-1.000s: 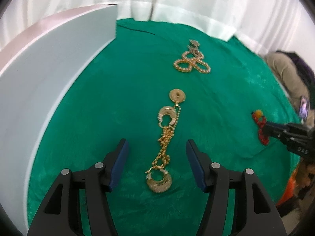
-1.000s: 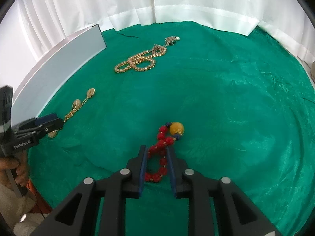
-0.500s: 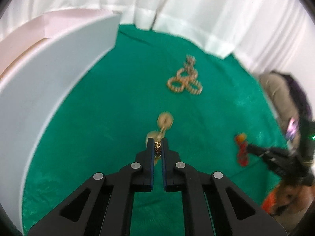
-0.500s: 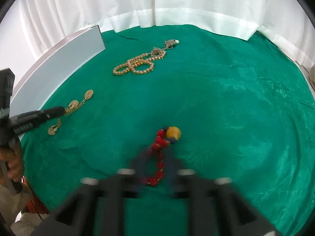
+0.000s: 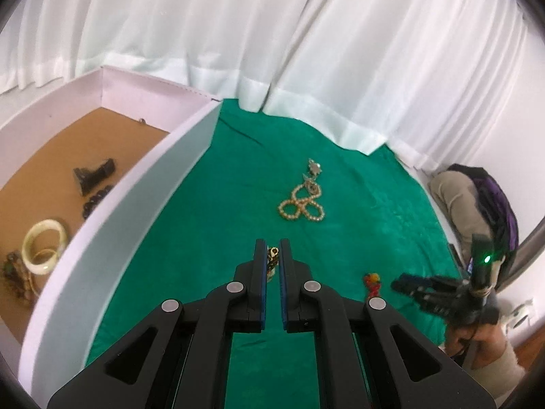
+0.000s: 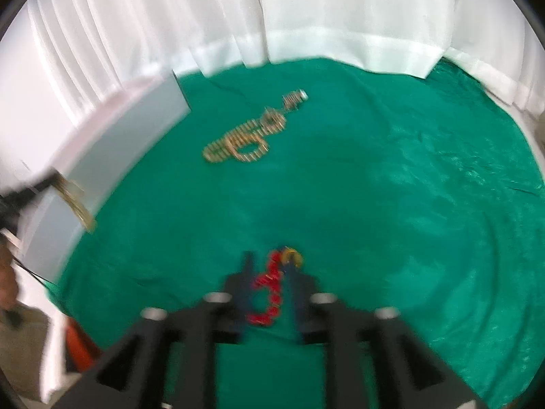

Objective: Organize jewelry
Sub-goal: 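Carry the gold chain and red bracelet into the tray and release both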

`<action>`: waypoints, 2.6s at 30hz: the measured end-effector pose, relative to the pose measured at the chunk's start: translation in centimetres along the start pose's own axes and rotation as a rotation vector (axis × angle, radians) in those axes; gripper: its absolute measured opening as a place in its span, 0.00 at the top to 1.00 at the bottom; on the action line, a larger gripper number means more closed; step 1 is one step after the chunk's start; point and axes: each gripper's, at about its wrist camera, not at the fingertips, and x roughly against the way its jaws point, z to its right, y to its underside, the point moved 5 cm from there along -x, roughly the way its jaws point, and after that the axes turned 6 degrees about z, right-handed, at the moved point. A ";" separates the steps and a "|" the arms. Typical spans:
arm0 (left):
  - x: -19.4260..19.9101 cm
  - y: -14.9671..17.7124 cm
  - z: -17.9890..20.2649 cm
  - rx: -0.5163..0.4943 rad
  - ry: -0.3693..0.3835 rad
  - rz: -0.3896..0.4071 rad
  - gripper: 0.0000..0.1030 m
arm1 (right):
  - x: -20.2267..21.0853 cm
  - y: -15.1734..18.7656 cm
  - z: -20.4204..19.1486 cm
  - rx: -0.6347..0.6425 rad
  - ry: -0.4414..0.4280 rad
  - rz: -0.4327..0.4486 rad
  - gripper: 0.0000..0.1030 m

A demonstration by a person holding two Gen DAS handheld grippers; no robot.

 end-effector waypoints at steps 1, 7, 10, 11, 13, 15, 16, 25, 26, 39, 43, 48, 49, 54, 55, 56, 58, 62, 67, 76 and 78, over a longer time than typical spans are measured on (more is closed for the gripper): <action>0.2 0.1 -0.1 -0.001 -0.005 0.001 0.97 | -0.4 0.5 -0.1 -0.001 -0.003 -0.015 0.63; -0.1 0.8 -0.4 0.005 -0.020 -0.013 0.97 | -4.1 1.5 -0.8 -0.014 0.059 -0.023 0.62; 0.2 0.9 -0.4 0.005 -0.027 -0.021 0.97 | -4.5 0.8 -1.5 0.028 0.079 0.005 0.90; 0.4 0.8 -0.4 0.004 -0.028 -0.022 0.97 | -4.2 0.7 -1.6 0.014 0.054 0.007 0.90; 1.0 0.4 -0.5 0.006 -0.031 -0.018 0.97 | -2.9 0.0 -1.8 -0.002 0.018 0.025 0.90; 1.7 -0.2 -0.6 0.011 -0.027 -0.012 0.97 | -1.1 -1.1 -2.0 -0.013 -0.028 0.050 0.90; 2.2 -0.7 -0.7 0.013 -0.026 -0.007 0.97 | -0.4 -1.6 -2.3 -0.020 -0.051 0.058 0.90; 9.3 -6.5 -3.1 0.016 -0.046 0.096 0.97 | 5.4 -10.0 -10.0 0.082 -0.269 0.163 0.90; 10.2 -7.2 -3.9 0.015 -0.067 0.113 0.97 | 5.8 -10.9 -11.2 0.097 -0.297 0.172 0.90; 13.5 -9.0 -17.5 0.104 -0.342 0.149 0.97 | 2.3 -17.7 -31.3 0.301 -0.563 0.141 0.90; 11.9 -7.8 -20.8 0.117 -0.404 0.107 0.96 | -1.5 -16.7 -35.6 0.362 -0.564 0.066 0.90; 9.3 -6.3 -23.7 0.134 -0.458 0.061 0.96 | -6.0 -15.0 -38.8 0.412 -0.537 -0.023 0.90; 9.1 -6.1 -24.1 0.132 -0.468 0.056 0.97 | -6.9 -14.6 -39.4 0.421 -0.527 -0.037 0.90; 7.5 -5.4 -25.3 0.106 -0.516 0.039 0.96 | -9.2 -13.2 -40.5 0.464 -0.500 -0.078 0.90; 7.3 -5.3 -25.4 0.098 -0.528 0.034 0.96 | -9.5 -13.0 -40.5 0.478 -0.491 -0.083 0.90; 7.1 -5.2 -25.5 0.091 -0.537 0.029 0.96 | -9.7 -12.8 -40.7 0.486 -0.482 -0.085 0.90; 6.6 -4.9 -25.6 0.077 -0.556 0.018 0.96 | -10.2 -12.3 -40.9 0.502 -0.466 -0.090 0.90; 6.0 -4.3 -25.6 0.062 -0.569 0.000 0.96 | -10.8 -11.7 -41.1 0.522 -0.440 -0.093 0.90; 5.6 -4.3 -25.4 0.049 -0.576 -0.004 0.96 | -10.8 -11.4 -41.1 0.538 -0.419 -0.087 0.90; 5.6 -4.6 -24.7 0.017 -0.616 0.008 0.91 | -10.5 -11.8 -40.5 0.526 -0.380 -0.071 0.88; 5.8 -4.6 -24.5 0.028 -0.619 0.004 0.56 | -9.8 -12.2 -40.2 0.510 -0.368 -0.040 0.65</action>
